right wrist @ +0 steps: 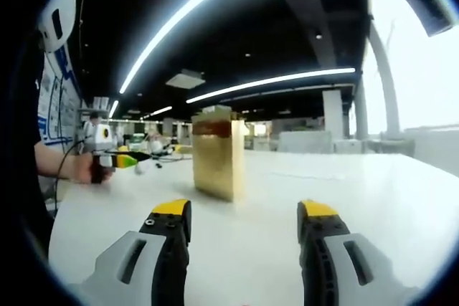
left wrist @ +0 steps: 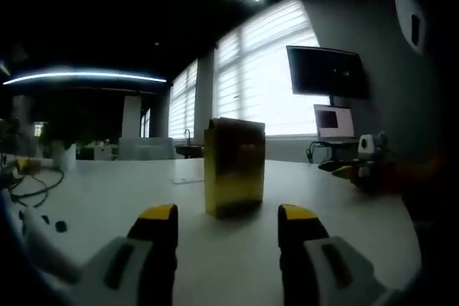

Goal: Extract single mask from mask box in order stack masks on table

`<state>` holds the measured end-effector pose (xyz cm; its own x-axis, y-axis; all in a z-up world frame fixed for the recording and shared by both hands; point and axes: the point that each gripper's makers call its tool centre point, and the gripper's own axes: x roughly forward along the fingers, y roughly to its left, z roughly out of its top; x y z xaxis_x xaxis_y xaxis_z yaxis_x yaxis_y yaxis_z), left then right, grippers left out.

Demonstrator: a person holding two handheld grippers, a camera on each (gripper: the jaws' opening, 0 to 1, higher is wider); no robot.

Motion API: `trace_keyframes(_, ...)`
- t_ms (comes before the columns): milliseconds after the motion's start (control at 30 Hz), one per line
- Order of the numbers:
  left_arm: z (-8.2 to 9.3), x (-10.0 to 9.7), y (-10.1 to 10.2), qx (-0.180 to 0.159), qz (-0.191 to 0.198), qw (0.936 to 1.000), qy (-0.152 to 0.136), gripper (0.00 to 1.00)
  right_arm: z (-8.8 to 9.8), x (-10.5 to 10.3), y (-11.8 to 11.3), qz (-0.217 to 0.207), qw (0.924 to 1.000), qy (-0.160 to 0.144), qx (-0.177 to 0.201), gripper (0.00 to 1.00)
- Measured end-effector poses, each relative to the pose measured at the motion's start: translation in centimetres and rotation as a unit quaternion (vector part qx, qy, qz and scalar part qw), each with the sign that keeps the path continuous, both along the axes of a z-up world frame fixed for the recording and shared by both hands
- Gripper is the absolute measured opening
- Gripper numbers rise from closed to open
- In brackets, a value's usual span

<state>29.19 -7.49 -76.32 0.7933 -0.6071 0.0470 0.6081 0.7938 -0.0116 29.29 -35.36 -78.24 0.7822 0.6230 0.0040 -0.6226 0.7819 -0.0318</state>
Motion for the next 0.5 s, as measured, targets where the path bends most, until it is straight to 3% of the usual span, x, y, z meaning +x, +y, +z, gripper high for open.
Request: trace_keyframes(500,1.7,2.9,-0.5,-0.015,-0.007,0.9997,-0.016,0.58,0.0,0.0,0.0,0.003,1.0,0.001,0.004,0.55)
